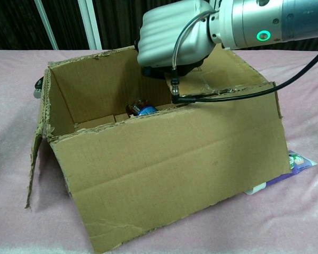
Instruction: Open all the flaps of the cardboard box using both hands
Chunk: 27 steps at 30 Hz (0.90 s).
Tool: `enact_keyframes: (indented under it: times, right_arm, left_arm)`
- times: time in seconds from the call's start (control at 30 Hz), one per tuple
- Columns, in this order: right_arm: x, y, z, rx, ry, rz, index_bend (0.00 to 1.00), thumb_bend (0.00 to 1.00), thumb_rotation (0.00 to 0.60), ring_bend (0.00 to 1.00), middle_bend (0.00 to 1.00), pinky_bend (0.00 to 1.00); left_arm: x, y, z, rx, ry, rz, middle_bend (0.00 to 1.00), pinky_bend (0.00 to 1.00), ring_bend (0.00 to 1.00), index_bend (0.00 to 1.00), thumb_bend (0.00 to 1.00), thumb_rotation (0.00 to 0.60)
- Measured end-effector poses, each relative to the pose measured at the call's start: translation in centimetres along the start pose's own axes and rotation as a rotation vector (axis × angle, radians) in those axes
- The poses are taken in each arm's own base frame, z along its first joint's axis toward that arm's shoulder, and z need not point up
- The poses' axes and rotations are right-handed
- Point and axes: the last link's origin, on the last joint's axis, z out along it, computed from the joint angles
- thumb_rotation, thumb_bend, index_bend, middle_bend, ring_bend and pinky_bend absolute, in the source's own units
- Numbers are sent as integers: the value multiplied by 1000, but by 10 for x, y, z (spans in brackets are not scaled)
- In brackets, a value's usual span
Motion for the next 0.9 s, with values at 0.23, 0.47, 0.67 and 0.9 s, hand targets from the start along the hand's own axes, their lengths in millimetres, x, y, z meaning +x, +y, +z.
enact_keyframes:
  times: [0.23,0.47,0.67,0.9]
  right_arm:
    - [5,10,-16,-38,-34,-58,582,1000,600,312,498,330]
    - [13,17,-28,-66,-36,-83,582,985,600,312,497,329]
    - [23,26,-41,-86,-35,-94,582,915,600,311,492,328]
    - [24,34,-56,-93,-59,-112,582,690,600,292,468,321]
  left_arm:
    - [0,1,-1,-1,1,-2,0,49,0,0,196,600]
    - [0,1,-1,-6,1,0,0,49,0,0,196,600]
    - [1,2,-2,-10,5,3,0,49,0,0,196,600]
    - [1,2,-3,-14,5,10,0,49,0,0,195,600]
